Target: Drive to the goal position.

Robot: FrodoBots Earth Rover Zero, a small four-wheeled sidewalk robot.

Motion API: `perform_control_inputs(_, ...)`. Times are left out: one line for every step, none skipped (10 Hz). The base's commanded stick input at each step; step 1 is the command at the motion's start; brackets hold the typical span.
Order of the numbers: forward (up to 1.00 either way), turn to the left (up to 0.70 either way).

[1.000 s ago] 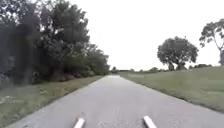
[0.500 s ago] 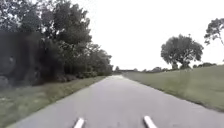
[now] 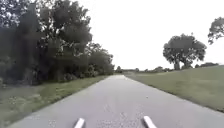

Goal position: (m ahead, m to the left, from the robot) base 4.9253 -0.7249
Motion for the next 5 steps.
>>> perform_control_inputs(0.70,0.00)
perform_control_inputs(0.70,0.00)
perform_control_inputs(0.70,0.00)
perform_control_inputs(0.70,0.00)
perform_control_inputs(0.70,0.00)
